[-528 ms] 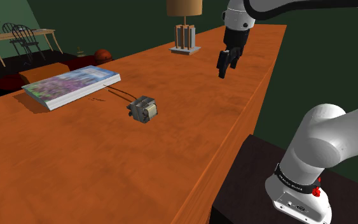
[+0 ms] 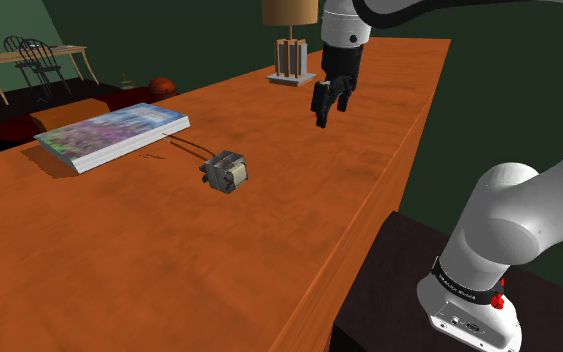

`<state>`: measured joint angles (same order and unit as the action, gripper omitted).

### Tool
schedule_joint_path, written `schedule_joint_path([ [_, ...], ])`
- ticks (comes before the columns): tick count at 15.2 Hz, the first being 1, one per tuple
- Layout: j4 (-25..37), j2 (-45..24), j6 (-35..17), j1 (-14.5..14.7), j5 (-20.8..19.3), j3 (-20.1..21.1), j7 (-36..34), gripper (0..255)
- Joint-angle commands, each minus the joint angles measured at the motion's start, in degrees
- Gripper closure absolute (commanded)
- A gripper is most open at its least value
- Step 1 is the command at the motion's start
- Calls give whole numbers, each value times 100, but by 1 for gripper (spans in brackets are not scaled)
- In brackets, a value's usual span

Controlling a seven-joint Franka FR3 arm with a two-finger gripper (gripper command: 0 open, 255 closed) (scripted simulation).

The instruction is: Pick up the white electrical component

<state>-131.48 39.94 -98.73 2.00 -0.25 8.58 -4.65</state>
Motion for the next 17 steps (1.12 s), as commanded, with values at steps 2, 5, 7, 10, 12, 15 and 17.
schedule_joint_path([
  [2, 419, -465, -19, 70, 127, 298, -305, 0],
  [5, 850, -910, -12, 132, 213, 602, -626, 0],
  [7, 1166, -1224, 3, 165, 242, 805, -843, 0],
  [10, 1686, -1725, 45, 207, 235, 1109, -1179, 0],
  [12, 2066, -2081, 89, 233, 195, 1314, -1412, 0],
  [15, 2691, -2655, 186, 287, 70, 1621, -1781, 0],
  [17, 3151, -3071, 277, 341, -62, 1824, -2040, 0],
])
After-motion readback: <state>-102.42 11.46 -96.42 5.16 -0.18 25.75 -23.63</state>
